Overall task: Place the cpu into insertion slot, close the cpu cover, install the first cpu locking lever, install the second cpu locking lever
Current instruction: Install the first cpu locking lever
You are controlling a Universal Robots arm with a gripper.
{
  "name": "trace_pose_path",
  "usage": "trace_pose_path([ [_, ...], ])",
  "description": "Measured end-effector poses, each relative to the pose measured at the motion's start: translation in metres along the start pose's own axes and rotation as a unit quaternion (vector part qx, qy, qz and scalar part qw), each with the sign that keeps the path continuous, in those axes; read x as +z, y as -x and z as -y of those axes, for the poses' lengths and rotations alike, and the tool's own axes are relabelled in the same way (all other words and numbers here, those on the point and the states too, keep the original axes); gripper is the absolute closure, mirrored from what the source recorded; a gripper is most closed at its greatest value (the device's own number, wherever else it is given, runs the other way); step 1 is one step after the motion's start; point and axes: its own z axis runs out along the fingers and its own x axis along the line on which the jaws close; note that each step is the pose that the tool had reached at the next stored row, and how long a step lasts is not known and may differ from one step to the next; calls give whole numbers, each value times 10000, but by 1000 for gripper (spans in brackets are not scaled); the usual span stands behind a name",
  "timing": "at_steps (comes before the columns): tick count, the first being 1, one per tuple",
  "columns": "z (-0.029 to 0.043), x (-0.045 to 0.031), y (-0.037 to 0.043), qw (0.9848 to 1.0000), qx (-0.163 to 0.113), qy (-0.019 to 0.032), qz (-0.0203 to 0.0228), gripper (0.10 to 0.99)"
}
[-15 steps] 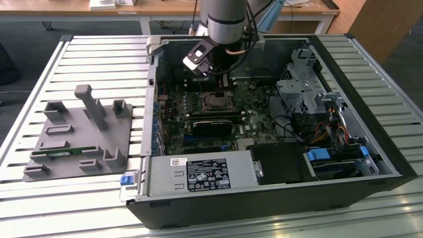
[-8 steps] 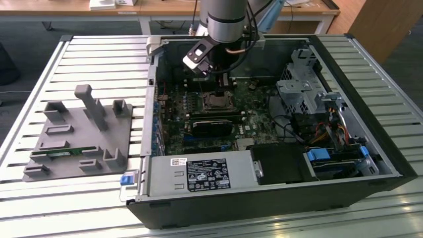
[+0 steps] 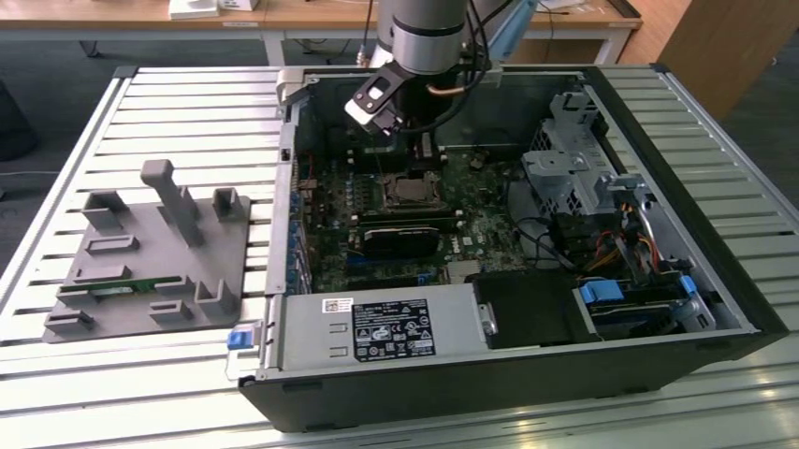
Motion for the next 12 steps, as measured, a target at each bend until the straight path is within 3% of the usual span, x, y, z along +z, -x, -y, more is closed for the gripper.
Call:
trace_pose_path([
  [12, -1, -109, 3, 10000, 0, 0, 7, 980],
])
